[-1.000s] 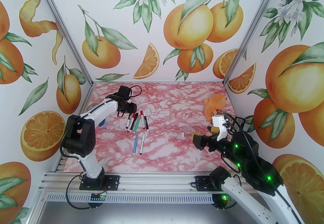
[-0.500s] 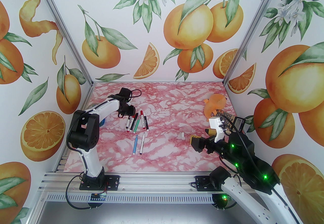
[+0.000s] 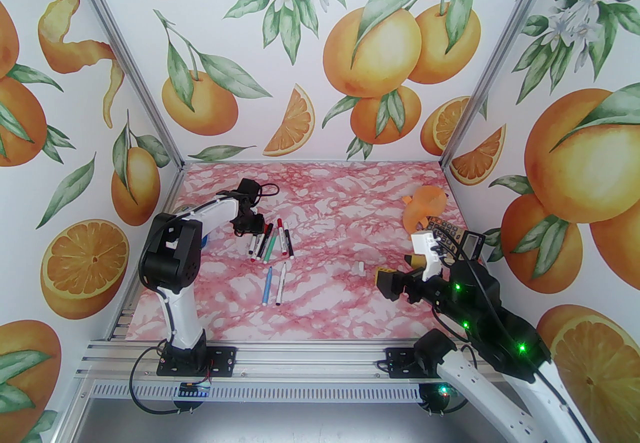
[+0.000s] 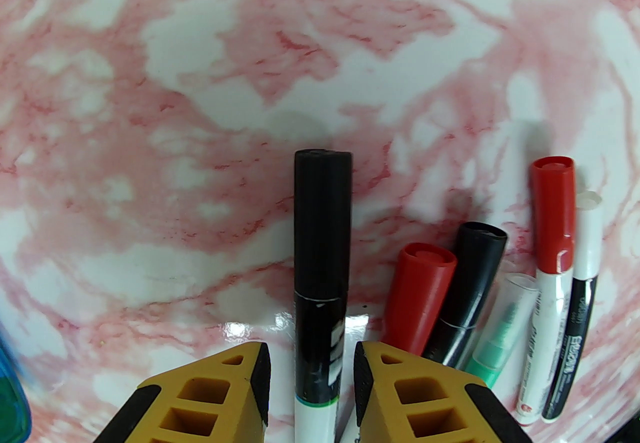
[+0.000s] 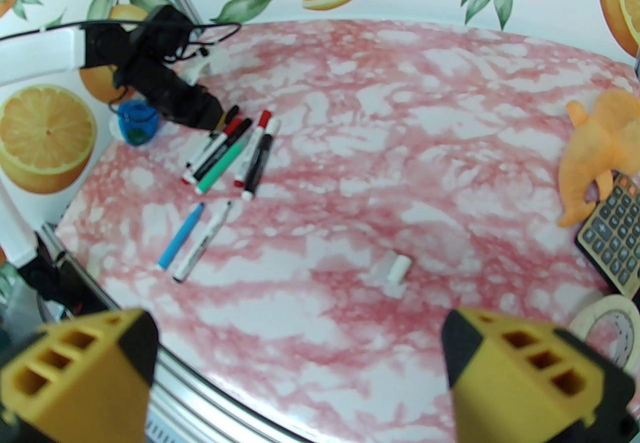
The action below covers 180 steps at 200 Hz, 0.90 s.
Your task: Open the pen caps
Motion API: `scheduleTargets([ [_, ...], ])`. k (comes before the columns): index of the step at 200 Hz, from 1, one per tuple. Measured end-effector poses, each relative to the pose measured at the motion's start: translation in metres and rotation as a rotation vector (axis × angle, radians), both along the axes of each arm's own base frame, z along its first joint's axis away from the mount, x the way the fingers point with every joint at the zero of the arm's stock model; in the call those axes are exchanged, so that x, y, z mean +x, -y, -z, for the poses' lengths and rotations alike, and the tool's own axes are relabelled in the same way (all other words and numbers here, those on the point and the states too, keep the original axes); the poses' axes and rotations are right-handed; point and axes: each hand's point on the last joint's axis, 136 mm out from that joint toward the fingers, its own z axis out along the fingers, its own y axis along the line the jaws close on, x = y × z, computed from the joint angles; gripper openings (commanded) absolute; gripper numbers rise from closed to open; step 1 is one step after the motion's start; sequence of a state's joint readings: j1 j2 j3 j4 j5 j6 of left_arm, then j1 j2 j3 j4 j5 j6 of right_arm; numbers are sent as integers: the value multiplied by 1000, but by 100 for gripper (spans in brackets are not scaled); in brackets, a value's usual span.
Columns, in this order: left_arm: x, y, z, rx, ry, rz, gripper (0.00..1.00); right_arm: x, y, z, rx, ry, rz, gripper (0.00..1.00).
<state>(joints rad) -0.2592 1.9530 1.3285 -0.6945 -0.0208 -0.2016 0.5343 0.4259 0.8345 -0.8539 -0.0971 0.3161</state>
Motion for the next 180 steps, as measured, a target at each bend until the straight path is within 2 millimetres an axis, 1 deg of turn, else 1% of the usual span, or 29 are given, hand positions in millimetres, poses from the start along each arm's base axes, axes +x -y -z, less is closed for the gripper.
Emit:
scheduleTargets([
  [48, -4, -4, 9, 8, -32, -4, 32, 0, 0, 0, 0, 0, 0, 100],
  [59, -4, -4, 12, 9, -39, -5, 31, 0, 0, 0, 0, 0, 0, 100],
  [97, -4, -6, 12, 17, -40, -5, 26, 0, 0, 0, 0, 0, 1, 100],
  [111, -4, -8, 11, 27, -39, -4, 22, 0, 0, 0, 0, 0, 1, 100],
  [128, -4, -10, 11, 38, -38, 1, 21, 0, 0, 0, 3, -1, 4, 100],
  [142, -3, -10, 10, 42, -36, 2, 21, 1, 2, 0, 11, -8, 19, 99],
  [161, -3, -11, 7, 43, -44, 8, 21, 5, 0, -4, 66, -19, 49, 100],
  [180, 4, -5, -6, 25, -29, 32, 21, 15, -6, -5, 137, -43, 80, 100],
])
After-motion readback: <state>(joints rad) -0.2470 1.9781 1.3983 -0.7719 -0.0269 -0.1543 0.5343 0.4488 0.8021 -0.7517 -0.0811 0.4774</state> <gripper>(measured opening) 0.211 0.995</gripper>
